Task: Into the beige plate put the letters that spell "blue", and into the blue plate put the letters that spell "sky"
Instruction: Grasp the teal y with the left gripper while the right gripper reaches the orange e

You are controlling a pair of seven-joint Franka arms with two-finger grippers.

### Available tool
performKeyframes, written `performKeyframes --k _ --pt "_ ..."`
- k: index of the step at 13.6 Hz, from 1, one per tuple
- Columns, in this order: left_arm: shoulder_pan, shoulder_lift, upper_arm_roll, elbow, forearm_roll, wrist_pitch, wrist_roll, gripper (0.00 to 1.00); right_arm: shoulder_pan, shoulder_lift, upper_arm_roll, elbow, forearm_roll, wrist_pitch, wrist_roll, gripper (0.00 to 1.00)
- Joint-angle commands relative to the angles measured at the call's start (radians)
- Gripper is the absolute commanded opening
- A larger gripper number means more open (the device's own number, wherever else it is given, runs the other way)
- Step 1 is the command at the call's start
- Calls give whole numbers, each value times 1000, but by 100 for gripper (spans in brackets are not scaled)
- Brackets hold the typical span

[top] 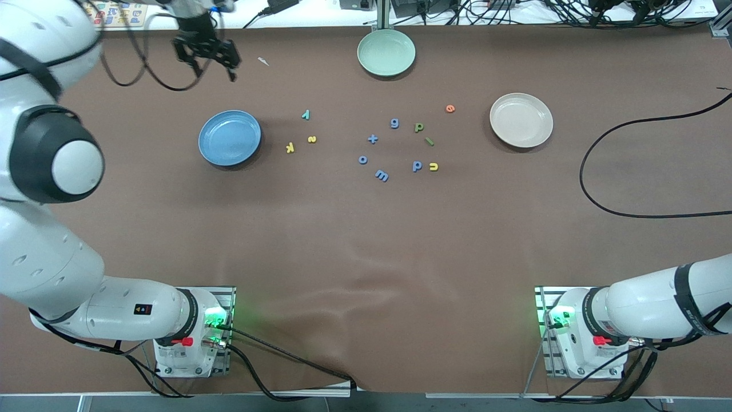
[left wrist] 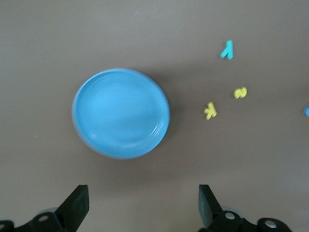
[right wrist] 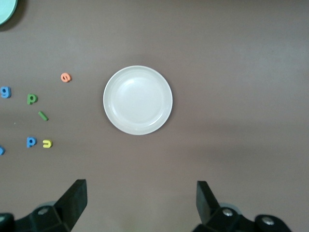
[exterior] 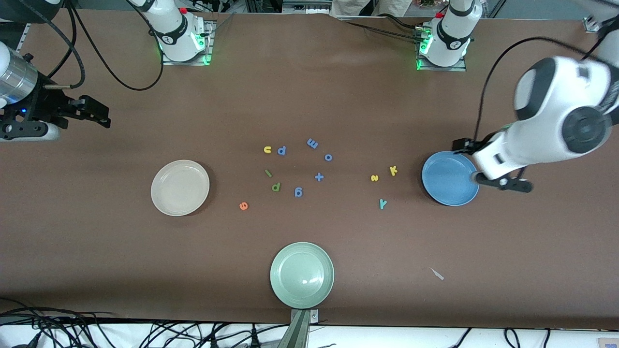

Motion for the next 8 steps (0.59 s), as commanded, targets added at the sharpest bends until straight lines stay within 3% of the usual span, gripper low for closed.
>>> performKeyframes --k 1,5,8 --pt "-60 76 5 33 -2 59 -94 100 -2 3 3 2 -12 16 3 100" --pt "-174 180 5 33 1 229 -333 100 5 70 6 -4 -21 0 -38 100" --pt "-223 260 5 33 1 372 -430 100 74 127 6 -2 14 60 -29 100"
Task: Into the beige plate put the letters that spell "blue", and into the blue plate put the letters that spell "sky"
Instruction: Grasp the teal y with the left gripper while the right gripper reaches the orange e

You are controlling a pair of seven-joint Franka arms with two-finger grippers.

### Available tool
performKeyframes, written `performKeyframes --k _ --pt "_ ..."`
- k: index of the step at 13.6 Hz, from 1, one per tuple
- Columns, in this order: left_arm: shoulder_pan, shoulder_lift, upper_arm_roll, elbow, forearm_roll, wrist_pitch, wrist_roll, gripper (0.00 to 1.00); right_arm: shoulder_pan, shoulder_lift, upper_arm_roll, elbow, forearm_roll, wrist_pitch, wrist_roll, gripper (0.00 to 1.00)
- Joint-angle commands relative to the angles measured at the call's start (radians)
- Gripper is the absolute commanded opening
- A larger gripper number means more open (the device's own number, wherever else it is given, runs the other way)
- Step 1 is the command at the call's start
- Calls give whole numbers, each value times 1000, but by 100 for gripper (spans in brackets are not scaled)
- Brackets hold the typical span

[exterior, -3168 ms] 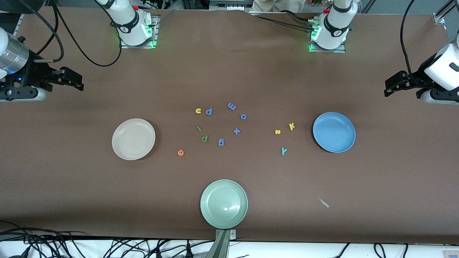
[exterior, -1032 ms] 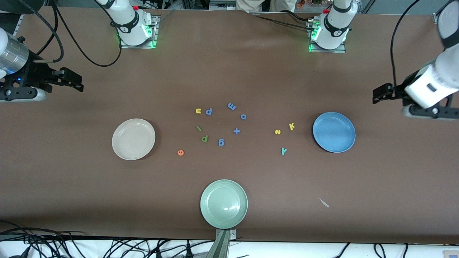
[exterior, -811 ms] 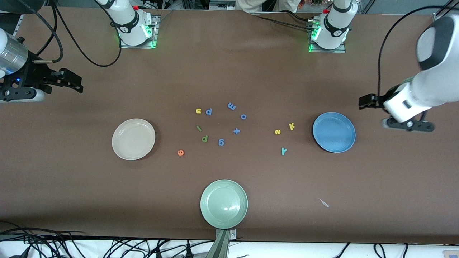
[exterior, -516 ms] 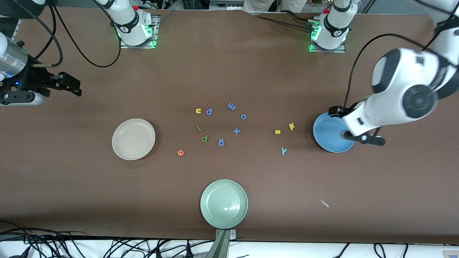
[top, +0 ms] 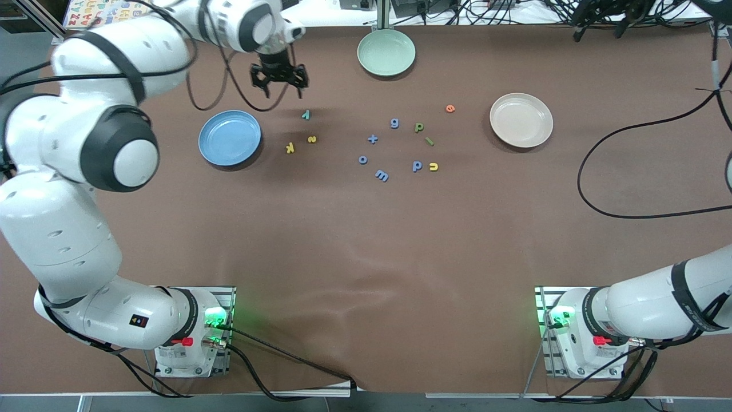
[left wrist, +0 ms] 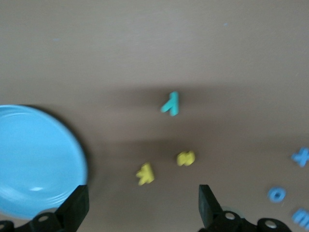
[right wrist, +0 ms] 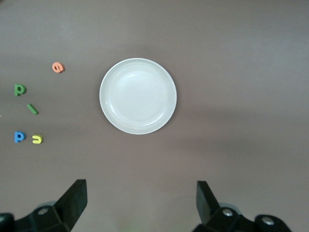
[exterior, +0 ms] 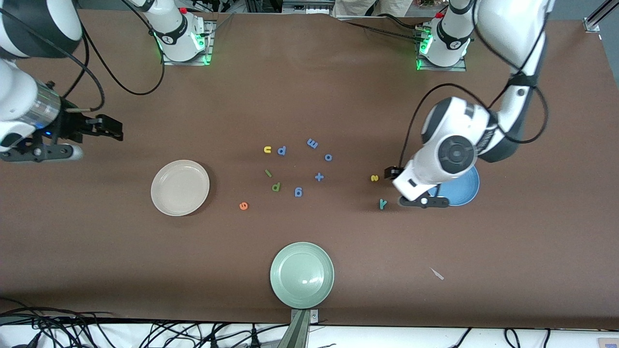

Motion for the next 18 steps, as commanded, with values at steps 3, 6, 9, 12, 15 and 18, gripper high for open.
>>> performKeyframes --k 3,6,9,12,15,18 --pt "-41 128 13 23 3 147 -72 100 118 101 1 -5 60 138 54 100" --pt "-40 165 11 17 78 219 -71 100 180 167 1 -67 113 306 117 100" --pt "-37 196 11 15 84 256 -50 100 265 245 0 -152 105 549 203 100" --pt "-24 211 11 11 82 288 45 93 303 327 0 -186 100 704 231 100" --pt "-24 228 11 11 83 325 76 71 326 391 -2 -219 93 851 228 100" --pt "11 239 11 9 81 338 187 58 330 422 -3 -220 62 882 228 100"
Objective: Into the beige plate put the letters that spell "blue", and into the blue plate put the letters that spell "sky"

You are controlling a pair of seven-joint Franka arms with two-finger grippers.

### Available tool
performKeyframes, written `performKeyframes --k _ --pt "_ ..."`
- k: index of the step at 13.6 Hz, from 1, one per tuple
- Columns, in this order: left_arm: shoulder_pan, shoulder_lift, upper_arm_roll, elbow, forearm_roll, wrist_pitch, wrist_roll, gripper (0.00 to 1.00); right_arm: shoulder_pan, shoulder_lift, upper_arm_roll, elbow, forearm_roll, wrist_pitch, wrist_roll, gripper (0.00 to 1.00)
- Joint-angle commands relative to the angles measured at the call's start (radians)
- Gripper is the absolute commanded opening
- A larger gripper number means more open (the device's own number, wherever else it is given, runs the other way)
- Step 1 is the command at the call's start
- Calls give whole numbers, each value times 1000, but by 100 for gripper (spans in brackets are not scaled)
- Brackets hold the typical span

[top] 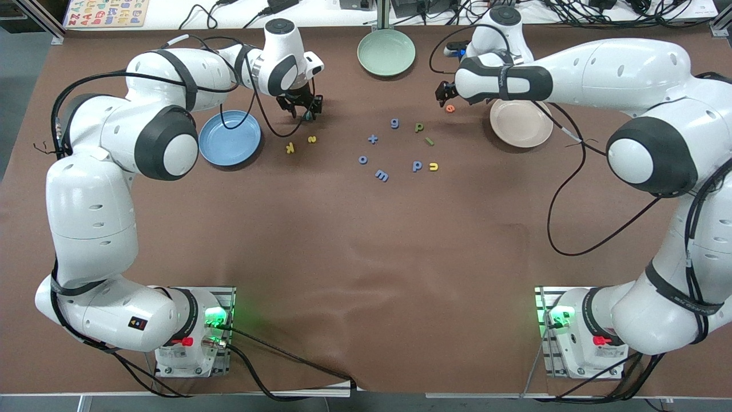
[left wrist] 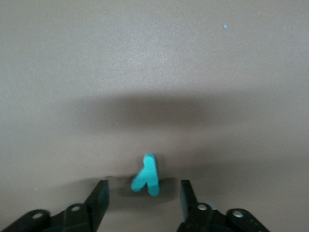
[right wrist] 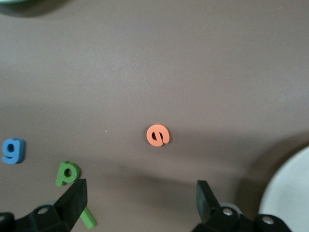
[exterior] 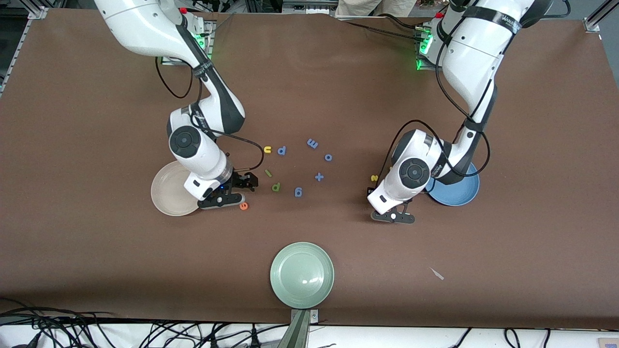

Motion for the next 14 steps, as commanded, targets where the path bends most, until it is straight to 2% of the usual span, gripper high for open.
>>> performKeyframes --k 1,3,4,7,9,11,14 --pt "28 10 -7 8 22 15 68 46 9 13 -10 -11 -35 46 6 100" --pt "28 10 -7 8 21 15 68 23 9 36 -13 -11 -40 75 5 100" --pt "28 9 -7 8 21 13 68 17 9 47 -13 -9 -55 98 5 100" --pt "33 -1 -7 8 17 3 70 8 9 107 -13 0 -69 190 5 99" --pt "37 -37 -4 9 24 -68 67 8 9 130 -15 -3 -72 219 5 99" --pt "52 -95 5 11 25 -204 68 8 9 130 -15 -3 -73 219 0 97" --pt "117 -166 5 9 27 -400 142 7 9 133 -15 -1 -95 218 0 82"
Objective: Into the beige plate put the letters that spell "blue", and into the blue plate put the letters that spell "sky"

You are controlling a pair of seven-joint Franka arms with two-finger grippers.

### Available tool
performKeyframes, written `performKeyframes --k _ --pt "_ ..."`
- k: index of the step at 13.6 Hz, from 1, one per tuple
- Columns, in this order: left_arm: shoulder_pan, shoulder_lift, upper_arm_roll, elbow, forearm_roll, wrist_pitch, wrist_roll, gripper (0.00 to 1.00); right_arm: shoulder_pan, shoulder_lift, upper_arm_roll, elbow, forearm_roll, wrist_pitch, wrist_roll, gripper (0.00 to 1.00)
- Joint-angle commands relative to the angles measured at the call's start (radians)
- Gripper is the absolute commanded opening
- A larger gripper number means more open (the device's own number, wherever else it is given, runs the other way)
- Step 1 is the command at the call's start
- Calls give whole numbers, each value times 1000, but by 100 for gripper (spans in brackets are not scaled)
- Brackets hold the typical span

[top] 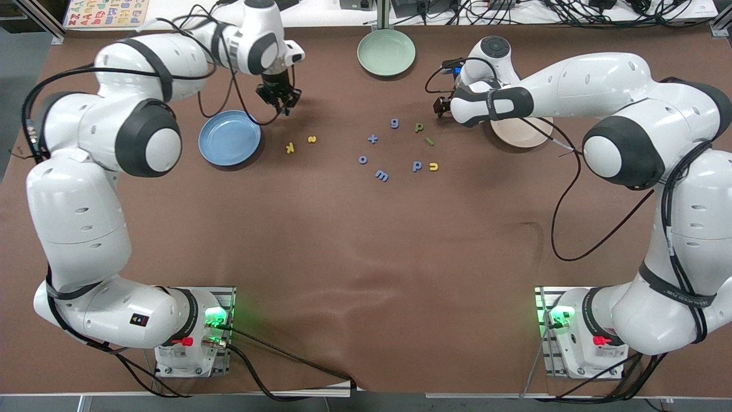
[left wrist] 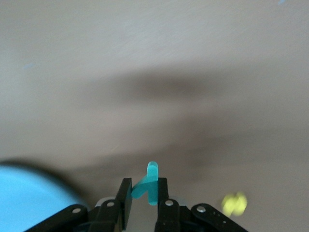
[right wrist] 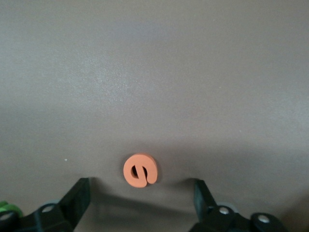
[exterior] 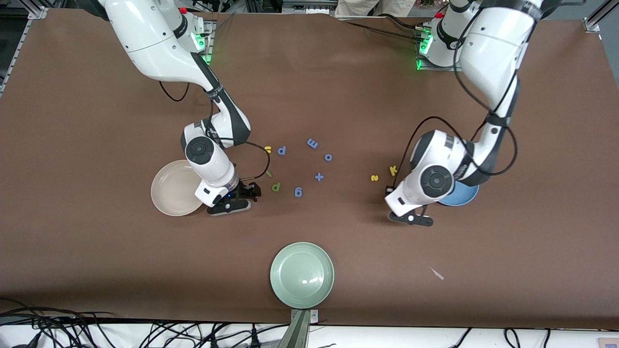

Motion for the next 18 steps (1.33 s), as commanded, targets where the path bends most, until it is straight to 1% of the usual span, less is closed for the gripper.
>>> performKeyframes --k 1,2,3,4,6,7,8,9,10,12,13,14,15,16,17,18 --pt "60 -82 -4 -21 27 -169 58 7 8 -1 -8 1 -21 8 0 76" --pt "87 -95 -4 -27 33 -224 58 11 8 -1 -8 1 -21 7 0 69" --pt "112 -102 -5 -43 63 -253 64 13 8 -1 -8 3 -21 7 0 61" --pt "123 -102 -7 -69 94 -261 87 14 9 -1 -8 6 -21 5 0 56" --pt "126 -100 -7 -111 102 -257 101 14 8 -1 -8 18 -21 2 0 54" --pt "123 -100 -7 -114 102 -257 101 18 8 1 -8 20 -21 2 0 54" --pt "126 -94 -7 -114 102 -257 101 41 8 1 -6 20 -21 2 0 50" --pt "144 -86 -7 -114 102 -252 101 99 8 1 -8 20 -21 2 0 43" --pt "155 -86 -10 -113 99 -252 102 100 8 1 -8 20 -21 3 0 36" --pt "155 -89 -11 -103 85 -254 99 100 9 4 -6 21 -21 3 2 34" --pt "153 -92 -14 -100 83 -255 85 100 14 10 -6 29 -21 3 2 31" --pt "149 -99 -27 -97 62 -257 81 100 14 12 -6 32 -24 3 0 23" --pt "143 -102 -33 -93 10 -257 56 100 14 12 -8 32 -35 3 0 15" --pt "135 -99 -34 -93 -28 -251 0 100 10 10 -8 30 -38 0 -1 9" --pt "133 -96 -40 -93 -45 -245 -58 100 3 3 -12 30 -40 -16 -12 9" --pt "135 -94 -53 -93 -58 -244 -92 100 3 -14 -28 36 -46 -65 -24 9"
